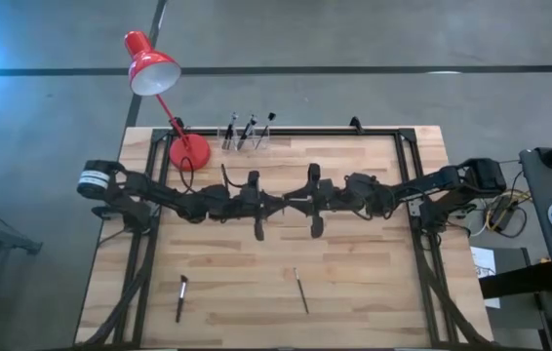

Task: Pick & Place Makeup Supplies
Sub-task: Put the makeup brush into the transparent organizer

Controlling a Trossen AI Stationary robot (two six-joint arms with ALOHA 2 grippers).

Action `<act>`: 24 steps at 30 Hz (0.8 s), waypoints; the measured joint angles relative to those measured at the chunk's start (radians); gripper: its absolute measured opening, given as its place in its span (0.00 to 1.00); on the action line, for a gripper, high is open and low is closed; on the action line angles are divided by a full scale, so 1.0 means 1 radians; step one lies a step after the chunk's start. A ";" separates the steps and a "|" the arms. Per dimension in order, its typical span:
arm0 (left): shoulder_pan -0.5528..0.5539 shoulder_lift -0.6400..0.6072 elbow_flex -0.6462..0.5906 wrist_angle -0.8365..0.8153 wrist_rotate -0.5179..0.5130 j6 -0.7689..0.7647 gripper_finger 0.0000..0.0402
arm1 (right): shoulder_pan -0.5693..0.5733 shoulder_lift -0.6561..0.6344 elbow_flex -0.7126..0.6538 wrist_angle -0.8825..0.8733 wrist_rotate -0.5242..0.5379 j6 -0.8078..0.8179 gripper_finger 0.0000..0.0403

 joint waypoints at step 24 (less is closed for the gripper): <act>0.538 -0.011 0.235 -0.587 -0.204 -0.117 0.03 | -0.146 -0.194 -0.041 -0.398 0.274 -0.159 0.02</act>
